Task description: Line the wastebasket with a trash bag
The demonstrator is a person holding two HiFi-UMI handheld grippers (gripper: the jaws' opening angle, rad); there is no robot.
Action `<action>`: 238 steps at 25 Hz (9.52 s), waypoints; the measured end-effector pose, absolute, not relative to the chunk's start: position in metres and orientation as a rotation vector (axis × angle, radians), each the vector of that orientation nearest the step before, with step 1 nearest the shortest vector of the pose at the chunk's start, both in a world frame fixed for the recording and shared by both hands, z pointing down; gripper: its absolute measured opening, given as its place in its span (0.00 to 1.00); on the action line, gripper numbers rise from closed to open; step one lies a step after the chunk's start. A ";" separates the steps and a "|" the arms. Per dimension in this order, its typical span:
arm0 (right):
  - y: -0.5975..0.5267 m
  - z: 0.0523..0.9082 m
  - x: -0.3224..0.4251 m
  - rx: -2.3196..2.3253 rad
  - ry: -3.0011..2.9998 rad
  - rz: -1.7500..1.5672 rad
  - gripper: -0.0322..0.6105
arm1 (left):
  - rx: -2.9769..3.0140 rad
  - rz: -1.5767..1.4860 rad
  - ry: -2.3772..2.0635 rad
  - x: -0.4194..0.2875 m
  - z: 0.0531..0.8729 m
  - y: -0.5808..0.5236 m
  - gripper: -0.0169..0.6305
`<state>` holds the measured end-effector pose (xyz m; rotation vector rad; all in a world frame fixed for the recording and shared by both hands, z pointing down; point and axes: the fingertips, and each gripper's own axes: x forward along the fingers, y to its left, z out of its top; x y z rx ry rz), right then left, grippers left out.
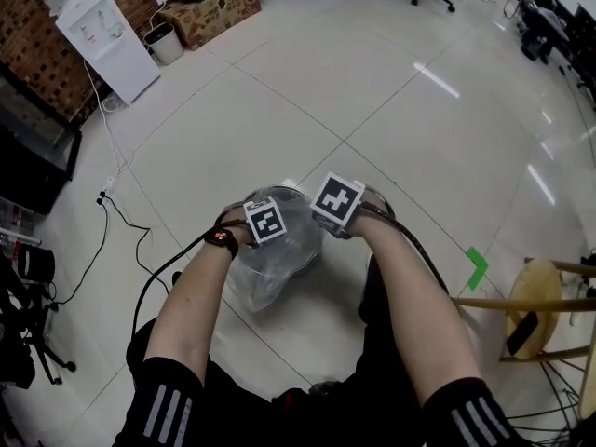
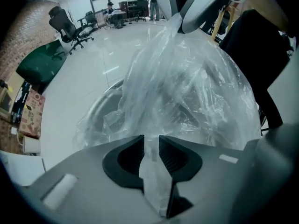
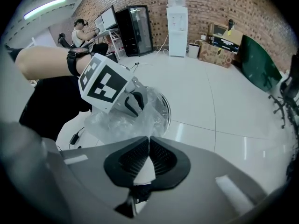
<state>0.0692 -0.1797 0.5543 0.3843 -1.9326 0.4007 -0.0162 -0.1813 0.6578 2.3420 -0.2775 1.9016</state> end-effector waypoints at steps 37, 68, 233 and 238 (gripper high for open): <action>-0.208 0.579 0.072 0.463 -1.907 0.494 0.06 | 2.394 1.679 -0.570 -0.121 0.611 -0.178 0.26; -0.287 0.653 0.084 0.785 -1.912 0.597 0.06 | 2.165 1.326 -1.000 -0.169 0.660 -0.255 0.03; -0.264 0.665 0.070 0.334 -1.914 0.327 0.06 | 2.127 1.151 -0.772 -0.137 0.649 -0.240 0.02; -0.262 0.683 0.065 0.298 -1.904 0.348 0.06 | 2.086 1.108 -0.746 -0.139 0.660 -0.239 0.02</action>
